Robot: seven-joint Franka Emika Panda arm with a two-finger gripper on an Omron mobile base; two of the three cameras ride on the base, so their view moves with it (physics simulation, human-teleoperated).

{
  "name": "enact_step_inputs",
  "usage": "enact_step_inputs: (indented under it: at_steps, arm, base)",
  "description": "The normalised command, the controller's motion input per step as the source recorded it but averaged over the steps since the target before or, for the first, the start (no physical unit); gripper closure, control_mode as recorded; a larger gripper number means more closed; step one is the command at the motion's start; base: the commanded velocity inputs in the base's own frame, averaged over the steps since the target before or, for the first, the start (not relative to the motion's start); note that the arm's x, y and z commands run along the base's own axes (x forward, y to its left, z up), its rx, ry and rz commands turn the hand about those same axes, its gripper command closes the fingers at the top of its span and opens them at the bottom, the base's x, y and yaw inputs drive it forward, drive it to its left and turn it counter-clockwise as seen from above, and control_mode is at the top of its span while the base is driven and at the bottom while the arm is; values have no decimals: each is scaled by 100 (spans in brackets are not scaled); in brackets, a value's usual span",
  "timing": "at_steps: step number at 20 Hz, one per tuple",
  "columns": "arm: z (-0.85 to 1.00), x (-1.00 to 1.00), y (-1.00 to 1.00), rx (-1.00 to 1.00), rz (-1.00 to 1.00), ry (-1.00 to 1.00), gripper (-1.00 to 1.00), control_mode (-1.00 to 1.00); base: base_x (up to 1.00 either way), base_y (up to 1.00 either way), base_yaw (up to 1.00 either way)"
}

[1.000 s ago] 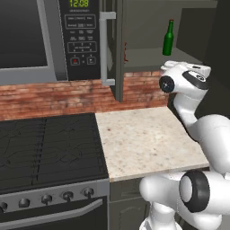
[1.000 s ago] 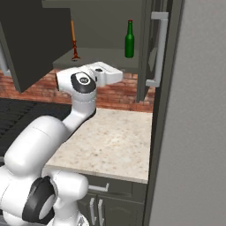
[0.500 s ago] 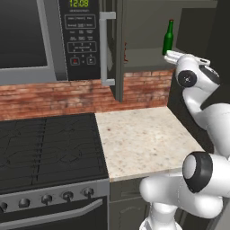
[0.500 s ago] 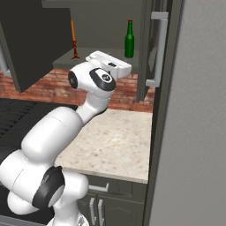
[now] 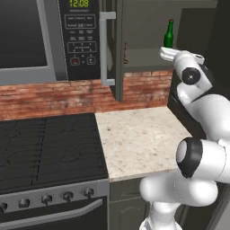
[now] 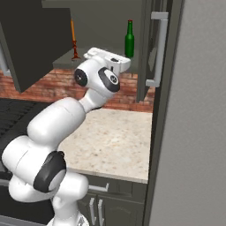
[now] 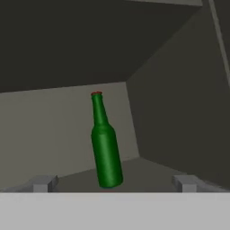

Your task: Get the candle and the beer from the cabinet and move them to the dining counter.

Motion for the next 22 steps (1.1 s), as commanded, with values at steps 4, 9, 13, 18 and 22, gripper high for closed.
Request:
enact_step_inputs:
  at_steps: [4, 9, 13, 18, 22]
  arm:
    - [43, 17, 14, -6, 0, 5, -100, -100]
    - [37, 12, 5, -4, 0, 19, -100, -100]
    - [13, 3, 0, -3, 0, 25, -100, -100]
    - [24, 0, 0, 0, 0, 22, -100, -100]
    - [36, 0, -1, 0, 0, 15, -100, -100]
  base:
    - [0, 0, 0]
    - [0, 0, 0]
    - [0, 0, 0]
    - [0, 0, 0]
    - [0, 0, 0]
